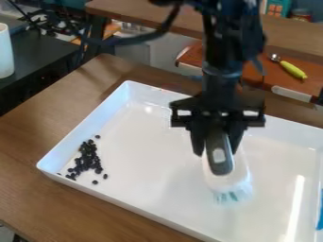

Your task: Sweep into pile

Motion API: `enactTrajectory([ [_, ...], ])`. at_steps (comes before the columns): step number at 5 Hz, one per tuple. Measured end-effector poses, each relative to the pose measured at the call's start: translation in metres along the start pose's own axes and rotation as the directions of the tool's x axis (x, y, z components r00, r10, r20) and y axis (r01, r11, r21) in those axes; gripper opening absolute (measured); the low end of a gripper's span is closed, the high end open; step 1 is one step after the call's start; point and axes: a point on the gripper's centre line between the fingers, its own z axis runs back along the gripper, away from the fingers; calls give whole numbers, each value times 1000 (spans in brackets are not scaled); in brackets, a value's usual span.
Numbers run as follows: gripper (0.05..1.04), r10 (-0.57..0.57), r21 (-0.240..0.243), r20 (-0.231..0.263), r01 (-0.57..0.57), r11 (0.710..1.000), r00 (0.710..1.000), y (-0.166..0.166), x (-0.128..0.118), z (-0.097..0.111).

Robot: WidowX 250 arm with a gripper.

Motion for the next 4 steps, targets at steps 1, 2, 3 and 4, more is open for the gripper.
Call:
enactTrajectory([
  [1,496,-85,32,-17,86,996,996,1,-13,-19],
  [2,496,-176,66,-15,177,982,984,10,-21,-30],
  [3,496,-230,84,-13,230,970,973,19,-24,-32],
  [4,496,-267,120,-28,268,956,963,34,-22,-32],
])
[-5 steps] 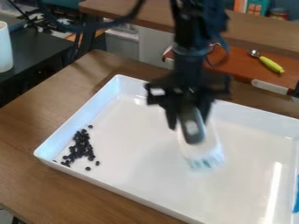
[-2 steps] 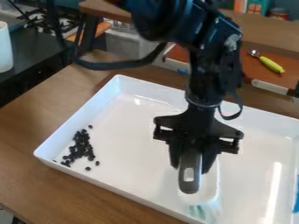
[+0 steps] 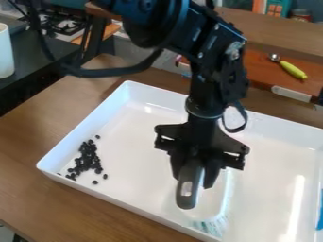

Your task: Sweep into pile

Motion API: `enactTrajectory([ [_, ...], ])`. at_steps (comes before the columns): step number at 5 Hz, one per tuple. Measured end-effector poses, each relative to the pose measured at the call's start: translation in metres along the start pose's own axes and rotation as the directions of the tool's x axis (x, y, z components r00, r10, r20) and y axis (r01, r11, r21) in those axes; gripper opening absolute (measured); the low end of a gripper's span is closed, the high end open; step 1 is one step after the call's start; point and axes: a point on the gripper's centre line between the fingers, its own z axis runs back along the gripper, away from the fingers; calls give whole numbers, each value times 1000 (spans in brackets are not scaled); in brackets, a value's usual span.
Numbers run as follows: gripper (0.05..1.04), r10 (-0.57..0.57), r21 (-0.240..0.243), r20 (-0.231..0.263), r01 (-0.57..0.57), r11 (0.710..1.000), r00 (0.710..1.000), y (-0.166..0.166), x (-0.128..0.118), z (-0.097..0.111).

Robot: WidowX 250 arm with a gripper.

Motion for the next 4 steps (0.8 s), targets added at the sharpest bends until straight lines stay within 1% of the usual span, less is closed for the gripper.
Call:
enactTrajectory([
  [1,496,-9,41,-15,10,999,1000,19,1,-4],
  [2,496,-4,102,-37,8,995,999,45,1,-10],
  [3,494,-12,154,-36,17,988,999,66,3,-13],
  [4,494,-33,264,17,28,964,999,88,6,-9],
])
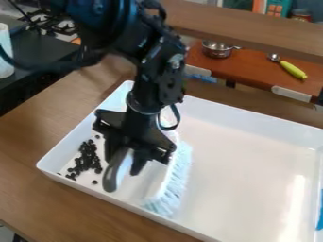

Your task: Sweep into pile

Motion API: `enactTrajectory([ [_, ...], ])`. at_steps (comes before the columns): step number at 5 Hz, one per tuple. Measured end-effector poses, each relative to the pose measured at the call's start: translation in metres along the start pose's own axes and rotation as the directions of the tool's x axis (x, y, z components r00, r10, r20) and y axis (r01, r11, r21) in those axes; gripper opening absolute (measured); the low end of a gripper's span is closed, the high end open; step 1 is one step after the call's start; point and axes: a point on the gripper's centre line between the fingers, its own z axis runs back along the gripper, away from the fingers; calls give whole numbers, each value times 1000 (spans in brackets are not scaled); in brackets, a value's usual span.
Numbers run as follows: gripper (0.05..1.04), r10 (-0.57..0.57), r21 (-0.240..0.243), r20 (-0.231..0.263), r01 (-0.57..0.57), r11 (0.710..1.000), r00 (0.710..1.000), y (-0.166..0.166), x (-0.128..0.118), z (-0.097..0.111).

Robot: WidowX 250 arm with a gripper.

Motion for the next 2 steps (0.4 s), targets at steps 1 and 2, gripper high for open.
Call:
enactTrajectory([
  [1,494,-11,176,75,-2,984,997,12,2,6],
  [2,494,-31,310,132,-12,951,991,22,7,14],
])
